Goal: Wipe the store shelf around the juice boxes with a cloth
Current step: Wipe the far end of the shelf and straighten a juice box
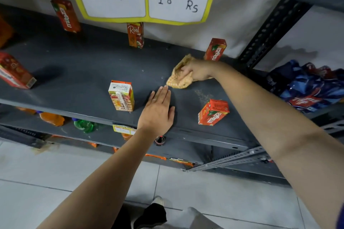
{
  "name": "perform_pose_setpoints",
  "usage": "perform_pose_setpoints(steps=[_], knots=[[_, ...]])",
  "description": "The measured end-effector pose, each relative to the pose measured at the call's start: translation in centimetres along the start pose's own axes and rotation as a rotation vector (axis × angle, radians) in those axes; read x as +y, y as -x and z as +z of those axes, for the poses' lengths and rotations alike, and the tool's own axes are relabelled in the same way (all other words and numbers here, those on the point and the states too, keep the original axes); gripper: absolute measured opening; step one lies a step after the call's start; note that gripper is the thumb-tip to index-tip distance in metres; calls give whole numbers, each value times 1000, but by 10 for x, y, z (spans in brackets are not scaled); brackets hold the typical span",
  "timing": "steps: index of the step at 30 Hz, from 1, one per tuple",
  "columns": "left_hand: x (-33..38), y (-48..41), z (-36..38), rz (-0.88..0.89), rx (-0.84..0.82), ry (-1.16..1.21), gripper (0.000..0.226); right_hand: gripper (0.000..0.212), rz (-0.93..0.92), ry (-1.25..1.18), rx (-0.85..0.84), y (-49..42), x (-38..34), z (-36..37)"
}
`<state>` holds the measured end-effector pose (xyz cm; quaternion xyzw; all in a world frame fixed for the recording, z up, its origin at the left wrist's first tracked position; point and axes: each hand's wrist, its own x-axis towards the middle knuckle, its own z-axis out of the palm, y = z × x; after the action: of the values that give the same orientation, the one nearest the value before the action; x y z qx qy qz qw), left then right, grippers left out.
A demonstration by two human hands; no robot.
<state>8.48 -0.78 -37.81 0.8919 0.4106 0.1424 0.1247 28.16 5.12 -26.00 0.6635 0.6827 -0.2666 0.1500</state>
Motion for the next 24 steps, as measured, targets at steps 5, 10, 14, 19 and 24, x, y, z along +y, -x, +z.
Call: perform_pose_setpoints(steps=[5, 10, 14, 19, 24], knots=[[0, 0, 0, -2, -2, 7, 58, 42, 76, -172, -116, 39, 35, 23], [0, -1, 0, -4, -21, 0, 59, 31, 238, -533, 240, 78, 63, 16], [0, 0, -1, -7, -25, 4, 58, 32, 324, -641, 614, 82, 73, -16], [0, 1, -1, -1, -7, 11, 56, 36, 416, -649, 465, 53, 62, 7], [1, 1, -1, 3, -2, 14, 56, 45, 364, -379, 288, 45, 60, 43]])
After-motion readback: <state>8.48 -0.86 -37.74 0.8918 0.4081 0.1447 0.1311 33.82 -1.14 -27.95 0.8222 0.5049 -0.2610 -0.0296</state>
